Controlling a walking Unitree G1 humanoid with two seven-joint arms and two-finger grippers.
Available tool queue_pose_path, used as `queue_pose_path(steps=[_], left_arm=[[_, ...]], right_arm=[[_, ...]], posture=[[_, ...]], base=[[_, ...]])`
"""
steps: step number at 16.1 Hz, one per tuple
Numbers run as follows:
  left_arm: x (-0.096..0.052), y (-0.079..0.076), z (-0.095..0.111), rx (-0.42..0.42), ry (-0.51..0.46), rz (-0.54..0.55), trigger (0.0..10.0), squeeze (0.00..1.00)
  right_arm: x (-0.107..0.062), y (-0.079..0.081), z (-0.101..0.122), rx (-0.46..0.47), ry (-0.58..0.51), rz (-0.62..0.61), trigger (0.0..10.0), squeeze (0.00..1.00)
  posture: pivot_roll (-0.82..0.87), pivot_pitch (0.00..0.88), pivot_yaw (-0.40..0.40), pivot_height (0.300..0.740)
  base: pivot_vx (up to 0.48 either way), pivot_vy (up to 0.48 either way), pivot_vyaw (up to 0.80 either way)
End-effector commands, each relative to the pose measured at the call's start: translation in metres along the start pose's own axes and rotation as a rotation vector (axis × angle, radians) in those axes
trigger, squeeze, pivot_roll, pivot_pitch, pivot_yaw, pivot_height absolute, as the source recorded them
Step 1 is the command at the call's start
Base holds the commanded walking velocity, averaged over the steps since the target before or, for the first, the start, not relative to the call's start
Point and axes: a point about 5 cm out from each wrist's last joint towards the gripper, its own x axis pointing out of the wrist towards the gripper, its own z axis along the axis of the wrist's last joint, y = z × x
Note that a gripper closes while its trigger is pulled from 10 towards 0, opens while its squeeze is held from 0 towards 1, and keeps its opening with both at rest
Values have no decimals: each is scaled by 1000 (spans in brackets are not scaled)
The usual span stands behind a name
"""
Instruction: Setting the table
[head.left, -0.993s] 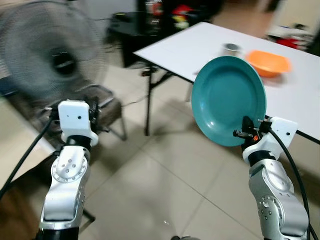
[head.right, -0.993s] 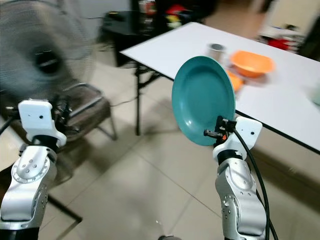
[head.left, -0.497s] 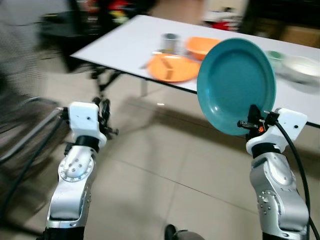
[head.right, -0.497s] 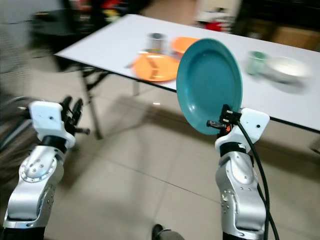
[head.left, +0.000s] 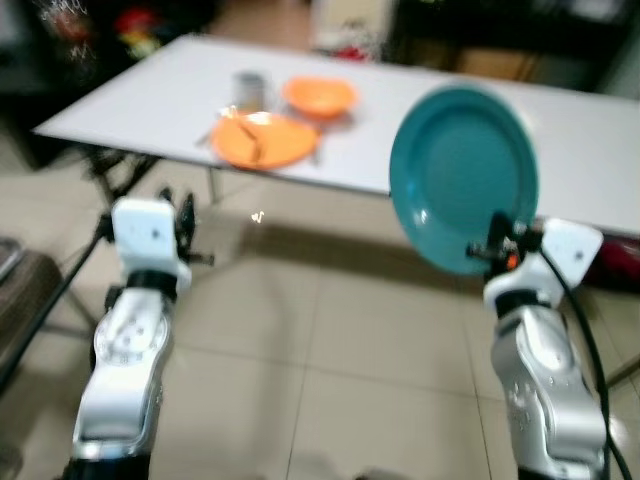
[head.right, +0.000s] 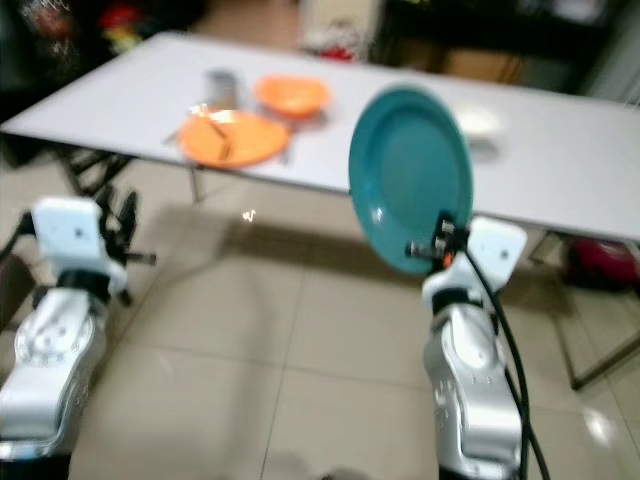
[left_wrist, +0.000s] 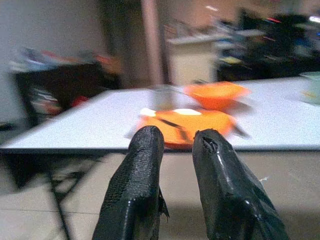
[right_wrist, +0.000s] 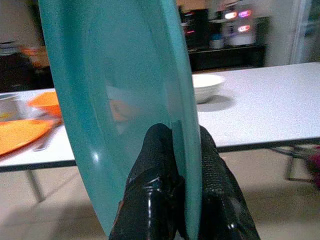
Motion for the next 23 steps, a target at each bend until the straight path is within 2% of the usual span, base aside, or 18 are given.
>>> queue_pose_path(steps=[1, 2, 4, 7, 9, 13, 16, 20, 23], left_arm=[[-2, -10, 1, -24, 17, -86, 10000, 0], [-5, -13, -1, -43, 28, -120, 10000, 0], [-7, -14, -1, -56, 23, -115, 10000, 0], [-4, -15, -2, -46, 47, -143, 10000, 0], [-5, -16, -5, -41, 67, -147, 10000, 0], [-6, -21, -8, -43, 83, -167, 10000, 0], [-6, -23, -9, -44, 88, -178, 10000, 0], [-5, -22, -7, -40, 82, -177, 10000, 0], [-6, -18, -8, -25, 88, -169, 10000, 0]], right_arm=[[2, 2, 4, 15, -1, 44, 10000, 0], [-2, 8, -2, 86, 78, 167, 10000, 0], [-6, 7, -9, 108, 137, 195, 10000, 0], [-13, 2, -20, 82, 207, 204, 10000, 0], [-13, 2, -19, 44, 213, 229, 10000, 0], [-14, 11, -18, 75, 235, 262, 10000, 0], [-12, 9, -17, 65, 230, 254, 10000, 0], [-11, 8, -15, 21, 221, 256, 10000, 0], [-10, 12, -14, 65, 221, 282, 10000, 0]], posture=[[109, 0, -27, 740], [112, 0, -29, 740], [116, 0, -33, 740], [114, 0, -29, 740], [107, 0, -25, 740], [108, 0, -27, 740], [107, 0, -31, 740], [114, 0, -35, 740], [119, 0, -32, 740]], base=[[0, 0, -800], [0, 0, -800], [0, 0, -800], [0, 0, -483], [0, 0, 0], [213, 0, 0], [286, 0, -800], [294, 0, 0], [300, 0, 0]])
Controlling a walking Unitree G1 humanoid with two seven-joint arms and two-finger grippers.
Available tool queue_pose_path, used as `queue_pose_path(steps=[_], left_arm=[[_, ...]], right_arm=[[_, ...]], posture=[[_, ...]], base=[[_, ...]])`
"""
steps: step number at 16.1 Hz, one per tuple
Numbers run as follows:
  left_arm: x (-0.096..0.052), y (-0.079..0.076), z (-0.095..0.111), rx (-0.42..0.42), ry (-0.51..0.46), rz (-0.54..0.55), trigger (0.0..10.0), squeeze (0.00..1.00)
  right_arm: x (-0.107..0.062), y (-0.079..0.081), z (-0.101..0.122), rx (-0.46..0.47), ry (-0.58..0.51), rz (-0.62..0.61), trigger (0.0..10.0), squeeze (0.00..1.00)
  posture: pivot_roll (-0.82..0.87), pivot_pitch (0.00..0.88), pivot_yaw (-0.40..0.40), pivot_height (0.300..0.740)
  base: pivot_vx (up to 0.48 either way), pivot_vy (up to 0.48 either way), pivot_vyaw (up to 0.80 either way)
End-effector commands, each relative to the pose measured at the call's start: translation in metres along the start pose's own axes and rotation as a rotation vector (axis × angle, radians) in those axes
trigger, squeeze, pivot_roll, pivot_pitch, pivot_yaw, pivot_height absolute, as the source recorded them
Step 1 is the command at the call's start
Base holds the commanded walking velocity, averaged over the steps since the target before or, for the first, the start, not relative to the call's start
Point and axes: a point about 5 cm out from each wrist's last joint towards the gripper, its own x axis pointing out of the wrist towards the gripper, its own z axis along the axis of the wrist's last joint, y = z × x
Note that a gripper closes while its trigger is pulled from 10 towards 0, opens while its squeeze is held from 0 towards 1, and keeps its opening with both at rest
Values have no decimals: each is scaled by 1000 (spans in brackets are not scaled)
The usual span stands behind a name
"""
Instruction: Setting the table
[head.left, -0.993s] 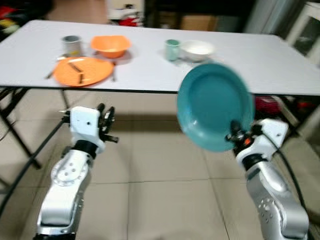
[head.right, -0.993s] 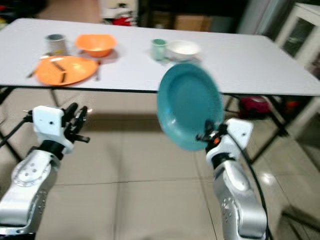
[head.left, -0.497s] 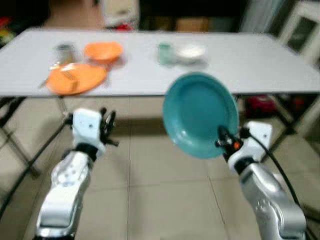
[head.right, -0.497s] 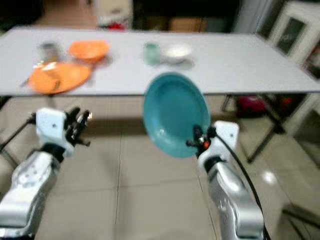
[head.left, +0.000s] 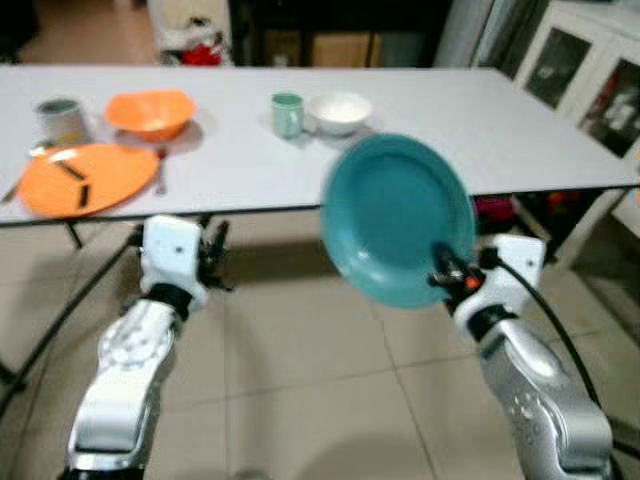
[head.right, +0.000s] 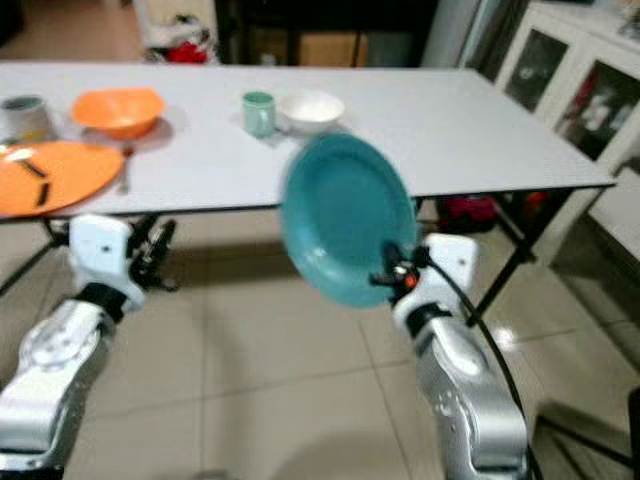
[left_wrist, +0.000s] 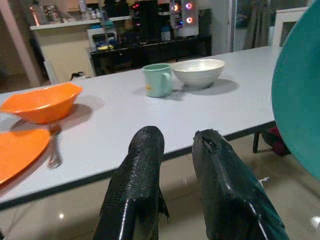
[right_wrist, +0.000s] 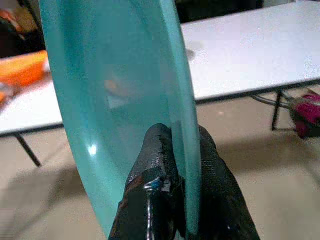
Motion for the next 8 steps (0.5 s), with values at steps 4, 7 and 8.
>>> queue_pose_path(steps=[4, 7, 8], left_arm=[[5, -6, 2, -4, -4, -11, 10000, 0], [4, -6, 2, -5, -3, -6, 10000, 0], [3, -4, 1, -7, 1, 12, 10000, 0]], right_arm=[[4, -4, 16, 95, -24, -14, 10000, 0], [5, -5, 18, 37, -43, 12, 10000, 0], [6, -3, 18, -1, -46, 21, 10000, 0]], posture=[[117, 0, -29, 740], [122, 0, -36, 740], [122, 0, -37, 740]], base=[[301, 0, 0], [304, 0, 0], [307, 0, 0]])
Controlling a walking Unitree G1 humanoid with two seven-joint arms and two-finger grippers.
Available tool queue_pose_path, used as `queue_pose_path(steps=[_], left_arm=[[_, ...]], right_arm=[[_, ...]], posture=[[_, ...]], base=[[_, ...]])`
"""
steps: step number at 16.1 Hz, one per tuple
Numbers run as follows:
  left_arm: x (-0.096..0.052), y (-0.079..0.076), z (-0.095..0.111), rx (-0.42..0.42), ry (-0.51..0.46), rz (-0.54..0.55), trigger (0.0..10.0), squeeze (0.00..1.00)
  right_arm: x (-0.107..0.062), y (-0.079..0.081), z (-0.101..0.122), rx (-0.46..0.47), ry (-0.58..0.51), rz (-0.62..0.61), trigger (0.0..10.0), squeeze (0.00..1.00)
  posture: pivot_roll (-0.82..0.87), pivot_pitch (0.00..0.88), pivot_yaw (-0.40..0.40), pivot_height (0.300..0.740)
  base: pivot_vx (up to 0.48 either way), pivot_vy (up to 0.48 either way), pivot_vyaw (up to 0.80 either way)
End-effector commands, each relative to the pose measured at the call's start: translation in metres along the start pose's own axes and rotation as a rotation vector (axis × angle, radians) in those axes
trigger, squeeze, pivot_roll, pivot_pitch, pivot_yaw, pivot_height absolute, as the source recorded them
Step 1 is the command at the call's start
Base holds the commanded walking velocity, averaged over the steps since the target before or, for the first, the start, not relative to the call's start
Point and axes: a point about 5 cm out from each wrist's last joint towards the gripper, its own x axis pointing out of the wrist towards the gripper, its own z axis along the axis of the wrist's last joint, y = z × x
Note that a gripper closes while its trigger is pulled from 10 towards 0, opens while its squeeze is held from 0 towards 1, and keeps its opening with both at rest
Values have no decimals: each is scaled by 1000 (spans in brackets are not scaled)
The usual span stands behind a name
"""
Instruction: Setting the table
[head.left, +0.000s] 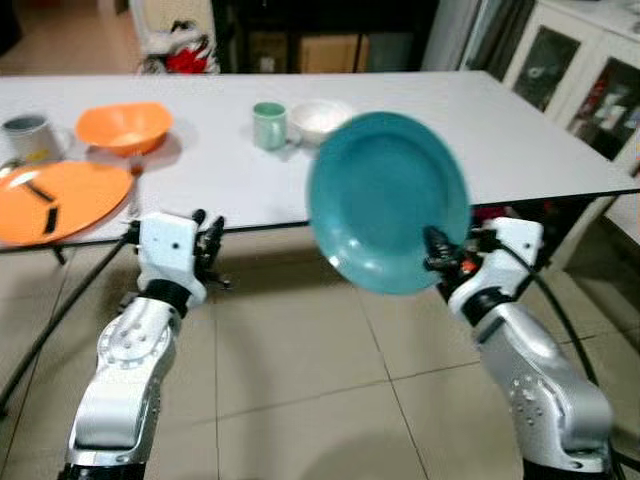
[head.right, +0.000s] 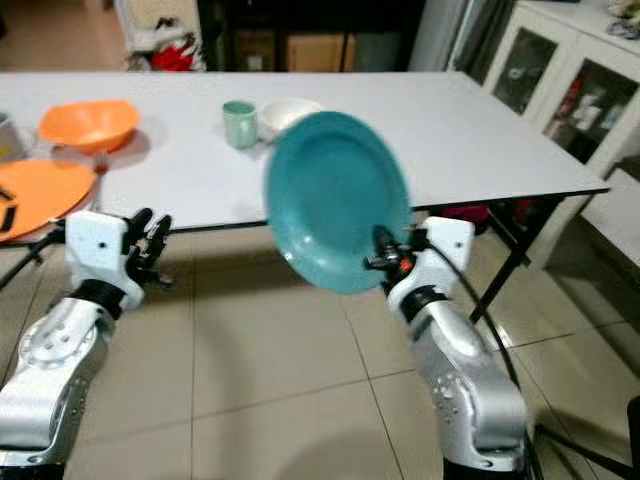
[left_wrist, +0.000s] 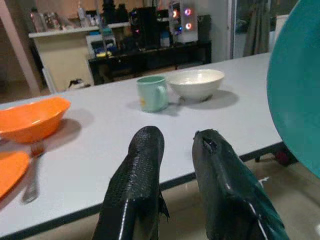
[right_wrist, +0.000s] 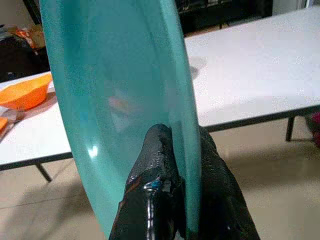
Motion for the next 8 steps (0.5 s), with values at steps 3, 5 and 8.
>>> queue_pose_path(steps=[3, 5, 8], left_arm=[[-1, -6, -2, -16, 14, -6, 10000, 0], [-2, -7, -1, -20, 11, -4, 10000, 0], [-2, -7, -1, -17, 11, -4, 10000, 0]], right_arm=[[-3, -3, 5, -40, -24, 9, 10000, 0], [-1, -4, 4, -60, -20, -2, 10000, 0], [-1, -9, 5, -42, -27, -27, 10000, 0]], posture=[[126, 0, -45, 740], [130, 0, -48, 740], [129, 0, -47, 740]], base=[[309, 0, 0], [319, 0, 0], [322, 0, 529]])
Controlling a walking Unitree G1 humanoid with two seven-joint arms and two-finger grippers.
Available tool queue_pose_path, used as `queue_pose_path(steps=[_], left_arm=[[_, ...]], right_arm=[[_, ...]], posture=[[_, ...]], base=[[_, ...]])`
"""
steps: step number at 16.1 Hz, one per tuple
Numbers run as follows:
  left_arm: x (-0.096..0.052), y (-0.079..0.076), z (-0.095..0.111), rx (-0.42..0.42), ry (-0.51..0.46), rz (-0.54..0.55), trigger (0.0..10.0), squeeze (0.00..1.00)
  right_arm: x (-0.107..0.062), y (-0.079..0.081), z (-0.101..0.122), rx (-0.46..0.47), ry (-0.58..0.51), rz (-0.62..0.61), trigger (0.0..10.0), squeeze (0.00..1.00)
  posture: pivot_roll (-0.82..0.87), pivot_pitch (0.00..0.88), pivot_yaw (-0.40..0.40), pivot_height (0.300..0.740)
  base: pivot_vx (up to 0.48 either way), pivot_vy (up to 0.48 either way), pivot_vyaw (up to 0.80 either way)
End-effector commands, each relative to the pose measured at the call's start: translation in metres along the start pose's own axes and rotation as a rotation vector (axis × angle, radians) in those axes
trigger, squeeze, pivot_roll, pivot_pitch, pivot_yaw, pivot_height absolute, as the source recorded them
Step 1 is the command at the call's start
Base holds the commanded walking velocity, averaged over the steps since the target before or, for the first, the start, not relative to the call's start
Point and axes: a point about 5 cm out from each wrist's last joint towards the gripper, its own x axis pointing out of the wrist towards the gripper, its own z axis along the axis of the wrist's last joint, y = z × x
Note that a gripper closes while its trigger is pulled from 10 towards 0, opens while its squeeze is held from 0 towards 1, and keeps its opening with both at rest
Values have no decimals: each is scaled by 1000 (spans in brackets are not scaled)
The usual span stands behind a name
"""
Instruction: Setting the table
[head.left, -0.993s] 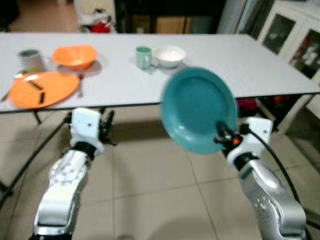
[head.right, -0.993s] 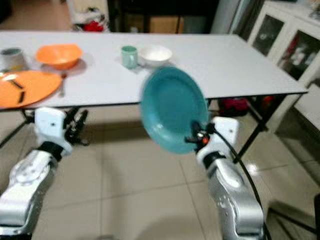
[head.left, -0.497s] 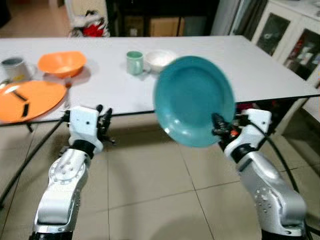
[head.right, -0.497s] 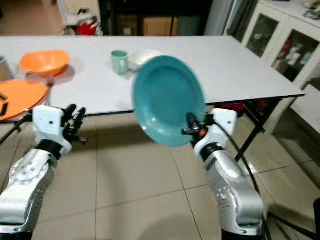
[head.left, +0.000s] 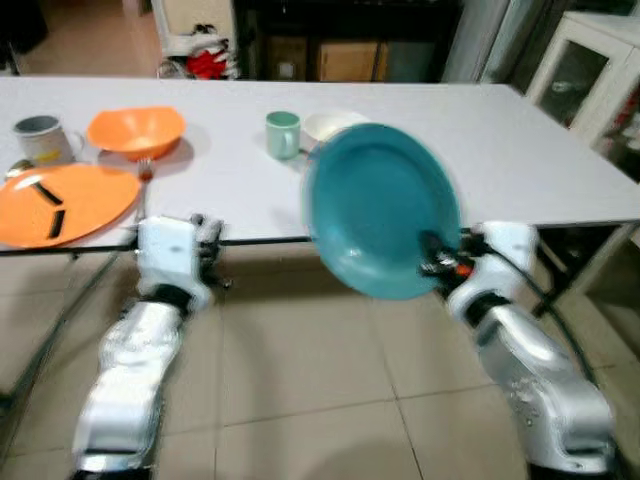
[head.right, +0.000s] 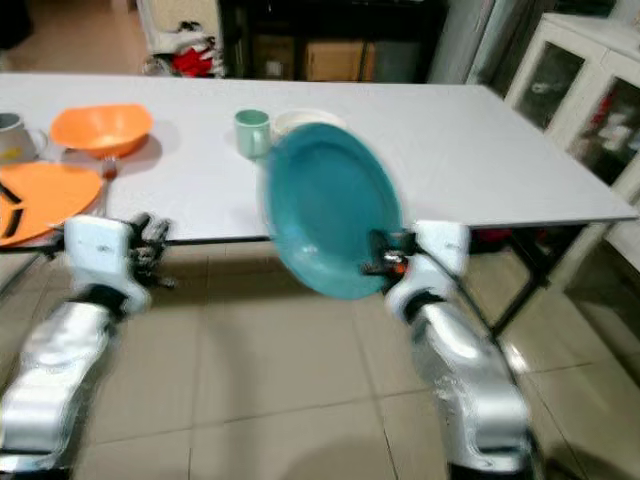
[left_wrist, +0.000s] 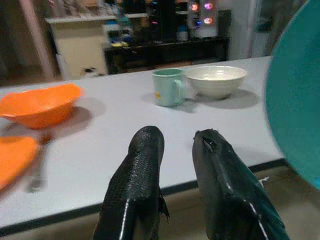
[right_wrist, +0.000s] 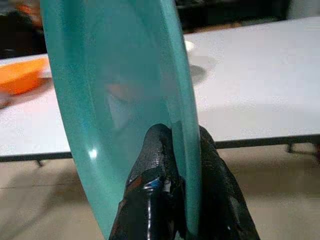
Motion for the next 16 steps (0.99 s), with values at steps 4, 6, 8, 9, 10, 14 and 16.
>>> queue_pose_path(steps=[4, 6, 8, 9, 10, 14, 16], left_arm=[[1, 4, 5, 26, -5, -4, 10000, 0], [2, 4, 5, 30, -6, -13, 10000, 0], [3, 5, 6, 30, -6, -16, 10000, 0], [4, 3, 6, 29, -7, -22, 10000, 0], [5, 2, 6, 28, -8, -27, 10000, 0], [5, 0, 6, 27, -8, -30, 10000, 0], [3, 2, 5, 28, -5, -26, 10000, 0]], right_arm=[[1, 5, 6, 33, -48, 22, 10000, 0], [1, 8, 3, 42, -40, 26, 10000, 0], [1, 8, 3, 48, -40, 26, 10000, 0], [0, 8, 3, 44, -39, 23, 10000, 0], [0, 8, 3, 38, -39, 24, 10000, 0], [1, 3, 4, -10, -27, 3, 10000, 0], [1, 4, 3, 44, -41, 7, 10000, 0]], posture=[[123, 0, -35, 740], [118, 0, -24, 740], [115, 0, -21, 740], [112, 0, -20, 740], [110, 0, -19, 740], [116, 0, -27, 740], [119, 0, -29, 740]], base=[[333, 0, 0], [341, 0, 0], [349, 0, 0], [349, 0, 0], [352, 0, 0], [355, 0, 400], [356, 0, 222]])
